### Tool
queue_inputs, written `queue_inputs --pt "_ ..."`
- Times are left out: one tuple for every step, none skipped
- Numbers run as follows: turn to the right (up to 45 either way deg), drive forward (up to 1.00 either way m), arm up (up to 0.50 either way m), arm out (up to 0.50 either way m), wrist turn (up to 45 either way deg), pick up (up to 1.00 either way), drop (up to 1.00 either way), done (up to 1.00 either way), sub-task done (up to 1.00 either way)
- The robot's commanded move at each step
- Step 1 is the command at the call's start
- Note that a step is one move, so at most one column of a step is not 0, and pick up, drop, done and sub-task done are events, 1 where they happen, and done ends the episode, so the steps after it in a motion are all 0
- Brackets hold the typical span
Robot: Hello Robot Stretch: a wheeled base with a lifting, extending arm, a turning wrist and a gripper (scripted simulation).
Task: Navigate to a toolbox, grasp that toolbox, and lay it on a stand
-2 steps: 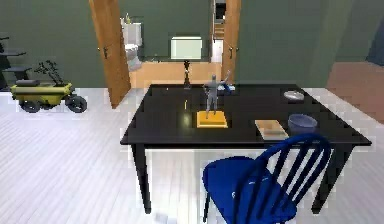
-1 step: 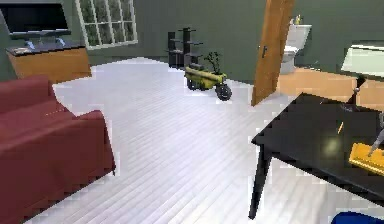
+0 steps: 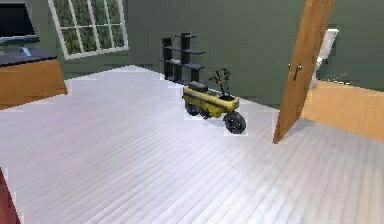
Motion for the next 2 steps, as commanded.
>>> queue_inputs --pt "-18.0 0.00 0.00 0.00 0.0 0.00 0.00 0.00 0.00" --pt "0.0 0.10 0.00 0.00 0.0 0.00 0.00 0.00 0.00"
